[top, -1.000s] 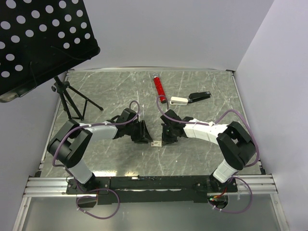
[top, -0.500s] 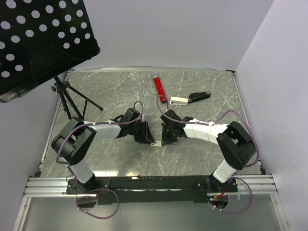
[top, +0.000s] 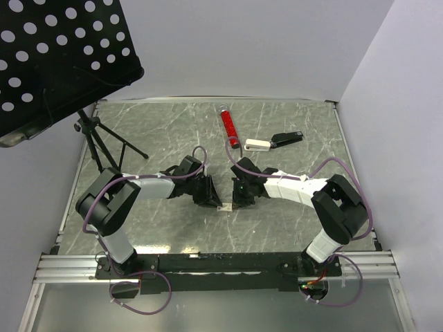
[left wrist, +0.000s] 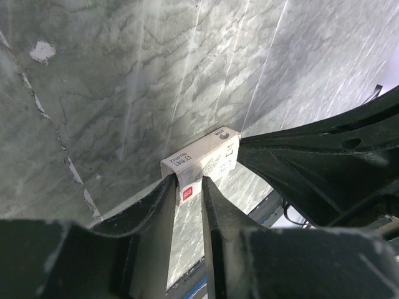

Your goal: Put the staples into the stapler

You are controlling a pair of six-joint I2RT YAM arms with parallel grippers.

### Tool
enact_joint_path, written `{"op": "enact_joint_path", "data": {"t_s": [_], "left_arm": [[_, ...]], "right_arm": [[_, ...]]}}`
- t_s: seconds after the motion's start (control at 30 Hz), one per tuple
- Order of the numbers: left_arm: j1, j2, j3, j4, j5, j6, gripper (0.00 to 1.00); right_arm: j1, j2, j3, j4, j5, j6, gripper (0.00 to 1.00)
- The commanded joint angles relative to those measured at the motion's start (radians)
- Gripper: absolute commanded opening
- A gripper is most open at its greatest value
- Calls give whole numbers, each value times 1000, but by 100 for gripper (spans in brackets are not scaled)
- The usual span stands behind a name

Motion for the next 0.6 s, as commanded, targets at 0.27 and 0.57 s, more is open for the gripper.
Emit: {"op": "enact_joint_path", "data": {"t_s": [0.27,0.57], "left_arm": [[-16,-7,18,98,65,-54,14],[10,-27,-16,112,53,-65,1]], "right_arm": [[5,13,10,78,-65,52,0],[7,11,47,-49,36,12,0]]}}
